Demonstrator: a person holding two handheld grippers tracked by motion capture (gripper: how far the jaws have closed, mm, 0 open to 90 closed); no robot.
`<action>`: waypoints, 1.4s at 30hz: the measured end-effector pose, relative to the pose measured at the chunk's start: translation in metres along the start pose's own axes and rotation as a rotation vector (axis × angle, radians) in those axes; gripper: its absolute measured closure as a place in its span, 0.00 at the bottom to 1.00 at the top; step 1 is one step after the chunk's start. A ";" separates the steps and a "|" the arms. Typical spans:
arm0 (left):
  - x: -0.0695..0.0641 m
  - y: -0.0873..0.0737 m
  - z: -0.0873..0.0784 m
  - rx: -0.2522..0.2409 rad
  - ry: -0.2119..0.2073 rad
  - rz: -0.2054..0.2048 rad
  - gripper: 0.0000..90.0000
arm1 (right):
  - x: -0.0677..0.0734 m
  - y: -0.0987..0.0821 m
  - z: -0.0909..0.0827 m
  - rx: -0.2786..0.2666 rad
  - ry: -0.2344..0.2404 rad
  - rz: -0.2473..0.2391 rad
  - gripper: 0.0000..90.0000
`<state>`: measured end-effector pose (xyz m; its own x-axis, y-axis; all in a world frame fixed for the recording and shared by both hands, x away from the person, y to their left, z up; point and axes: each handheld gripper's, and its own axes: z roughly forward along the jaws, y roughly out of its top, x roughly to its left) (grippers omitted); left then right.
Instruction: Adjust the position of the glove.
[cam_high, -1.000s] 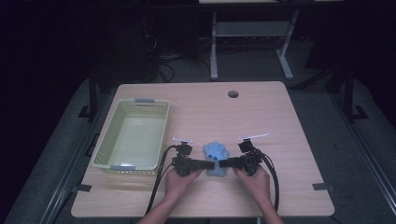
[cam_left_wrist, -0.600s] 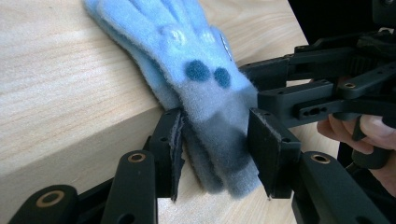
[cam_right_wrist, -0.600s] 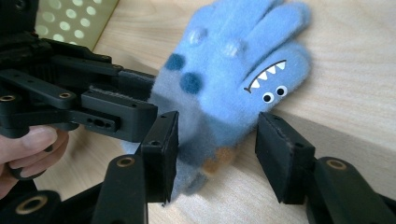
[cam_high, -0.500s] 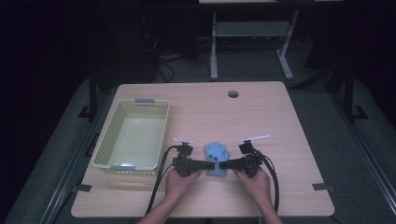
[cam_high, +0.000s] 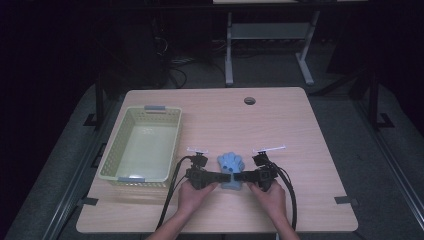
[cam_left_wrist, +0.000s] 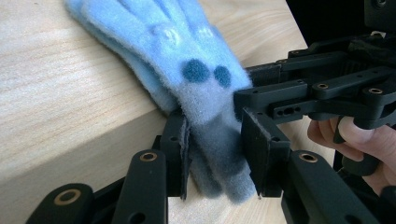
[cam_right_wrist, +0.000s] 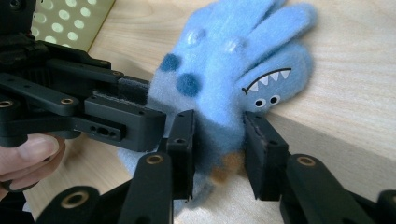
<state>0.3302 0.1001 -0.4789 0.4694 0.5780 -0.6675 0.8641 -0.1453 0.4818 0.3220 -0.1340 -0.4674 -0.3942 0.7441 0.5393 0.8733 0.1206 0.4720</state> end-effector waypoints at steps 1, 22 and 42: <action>0.000 0.000 0.000 0.001 -0.001 0.000 0.70 | 0.000 0.000 0.000 -0.002 0.000 -0.002 0.74; 0.003 0.004 0.002 -0.013 -0.038 -0.005 0.80 | -0.004 0.002 0.000 -0.018 0.057 0.009 0.86; -0.003 0.009 -0.009 -0.051 -0.053 0.027 0.82 | 0.010 0.011 -0.011 -0.030 0.041 -0.043 0.88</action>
<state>0.3352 0.1038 -0.4675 0.5023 0.5309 -0.6825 0.8413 -0.1179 0.5275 0.3245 -0.1323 -0.4497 -0.4435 0.7110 0.5457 0.8463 0.1316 0.5162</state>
